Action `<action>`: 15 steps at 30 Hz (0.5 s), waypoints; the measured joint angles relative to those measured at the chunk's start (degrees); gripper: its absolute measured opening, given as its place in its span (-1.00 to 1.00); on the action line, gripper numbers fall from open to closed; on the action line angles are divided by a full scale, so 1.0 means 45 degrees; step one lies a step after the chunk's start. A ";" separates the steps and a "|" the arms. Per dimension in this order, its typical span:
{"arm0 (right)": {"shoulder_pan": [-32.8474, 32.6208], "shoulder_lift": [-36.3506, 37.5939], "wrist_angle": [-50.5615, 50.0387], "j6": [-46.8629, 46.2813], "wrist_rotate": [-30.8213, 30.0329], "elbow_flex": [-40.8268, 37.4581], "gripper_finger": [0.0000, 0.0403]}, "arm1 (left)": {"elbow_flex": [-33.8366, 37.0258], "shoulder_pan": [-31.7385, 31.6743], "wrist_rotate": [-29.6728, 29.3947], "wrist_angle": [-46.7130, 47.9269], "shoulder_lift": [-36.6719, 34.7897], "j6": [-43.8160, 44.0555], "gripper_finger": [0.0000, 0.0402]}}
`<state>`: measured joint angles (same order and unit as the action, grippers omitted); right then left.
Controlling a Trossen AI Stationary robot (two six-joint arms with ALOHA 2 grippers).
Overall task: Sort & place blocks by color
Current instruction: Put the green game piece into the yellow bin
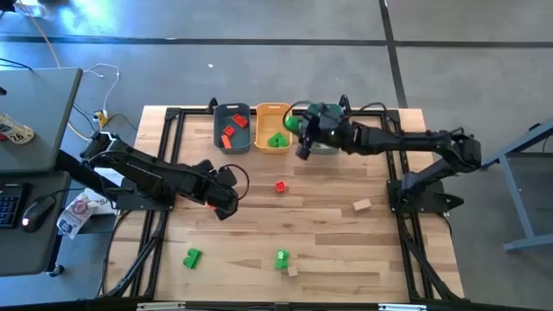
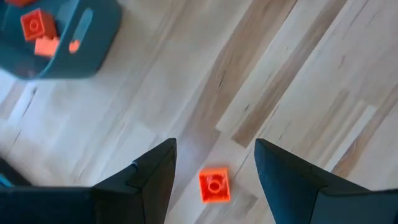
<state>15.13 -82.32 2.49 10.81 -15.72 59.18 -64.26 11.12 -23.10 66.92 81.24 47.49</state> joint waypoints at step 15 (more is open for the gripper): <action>0.1810 -0.2388 0.4083 -0.0057 0.1796 0.0000 -0.33 | 0.0003 0.0496 0.0918 0.0161 0.0003 0.0915 0.01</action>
<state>23.27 -93.07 20.86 10.55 -7.64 59.18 -64.25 13.35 -18.97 67.64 81.25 51.61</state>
